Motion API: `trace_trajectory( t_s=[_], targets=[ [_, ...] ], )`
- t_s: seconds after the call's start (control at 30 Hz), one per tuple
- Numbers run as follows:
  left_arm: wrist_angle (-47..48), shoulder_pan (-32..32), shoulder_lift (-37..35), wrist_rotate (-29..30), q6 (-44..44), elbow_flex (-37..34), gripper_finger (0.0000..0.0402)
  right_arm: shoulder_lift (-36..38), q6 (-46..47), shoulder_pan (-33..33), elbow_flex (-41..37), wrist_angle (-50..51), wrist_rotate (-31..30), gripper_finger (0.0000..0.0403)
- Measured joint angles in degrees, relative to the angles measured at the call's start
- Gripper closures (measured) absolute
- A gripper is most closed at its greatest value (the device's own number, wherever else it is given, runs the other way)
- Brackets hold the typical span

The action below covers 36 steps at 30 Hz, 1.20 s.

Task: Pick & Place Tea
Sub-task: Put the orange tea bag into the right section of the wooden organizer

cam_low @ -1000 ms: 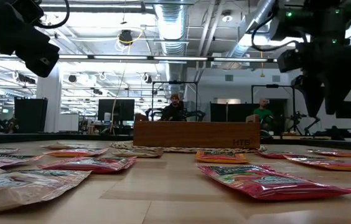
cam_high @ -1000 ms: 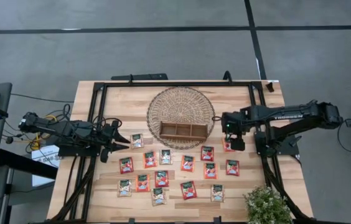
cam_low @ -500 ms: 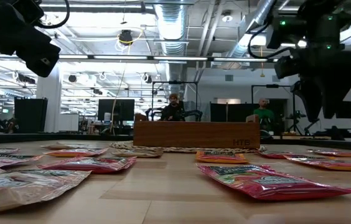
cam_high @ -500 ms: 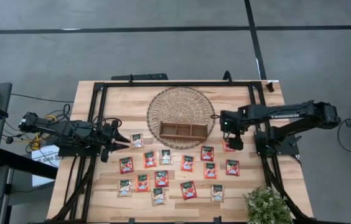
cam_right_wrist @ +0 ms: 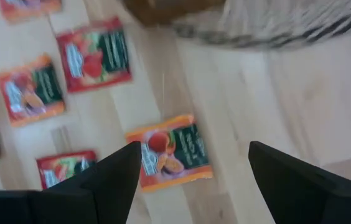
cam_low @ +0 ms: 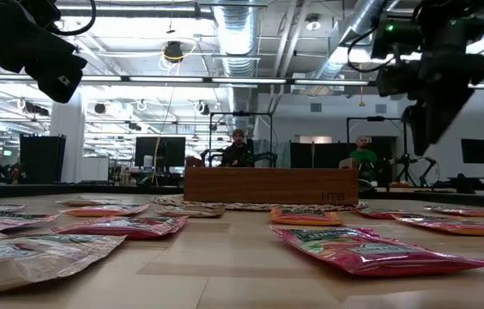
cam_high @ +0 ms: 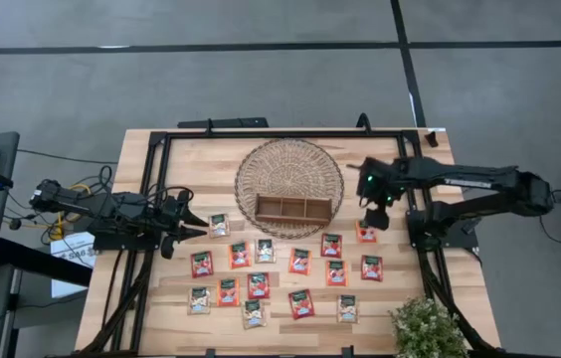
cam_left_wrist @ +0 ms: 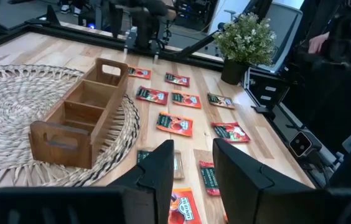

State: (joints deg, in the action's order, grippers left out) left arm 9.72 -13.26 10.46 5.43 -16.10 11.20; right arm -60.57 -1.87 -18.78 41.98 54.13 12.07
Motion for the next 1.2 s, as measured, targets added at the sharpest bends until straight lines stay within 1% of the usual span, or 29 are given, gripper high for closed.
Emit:
trace_trajectory(
  t_s=[0.1,0.23,0.37,0.53,0.67,0.77,0.93,1.0,1.1,1.2],
  targets=[
    [0.0,0.0,0.0,0.0,-0.02,0.0,0.0298,2.85,-0.09,-0.66,0.0,-0.05,0.03,0.0112],
    [0.0,0.0,0.0,0.0,-0.02,0.0,0.0298,4.17,0.18,0.73,-0.05,-0.18,0.02,0.0112],
    [0.0,-0.01,0.0,0.0,0.02,0.0,0.0298,2.36,0.29,1.3,-0.06,-0.2,0.23,0.0112],
    [0.0,0.0,0.0,0.0,0.02,0.0,0.0298,1.17,0.47,-1.7,-0.09,-0.42,2.02,0.0112],
    [0.02,-0.02,0.0,0.0,-0.02,0.0,0.0298,0.73,7.65,-3.01,-0.54,-5.54,5.9,0.0112],
    [0.01,-0.01,0.0,0.0,-0.03,0.0,0.0298,1.75,11.46,-1.58,-3.38,-10.28,6.01,0.0112],
    [0.02,0.0,-0.02,-0.13,0.0,0.0,0.0298,1.81,14.37,2.77,-9.35,-10.11,5.71,0.0112],
    [0.02,-0.01,0.0,-0.14,-0.02,0.0,0.0298,1.73,15.5,4.31,-11.26,-11.48,5.44,0.0112],
    [0.03,-0.01,0.0,-0.15,-0.02,0.0,0.0298,1.34,15.85,5.87,-11.23,-14.21,5.41,0.0112],
    [0.04,-0.01,0.0,-0.15,-0.05,0.0,0.0298,1.24,15.59,7.03,-11.26,-13.96,5.63,0.0112]
  ],
)
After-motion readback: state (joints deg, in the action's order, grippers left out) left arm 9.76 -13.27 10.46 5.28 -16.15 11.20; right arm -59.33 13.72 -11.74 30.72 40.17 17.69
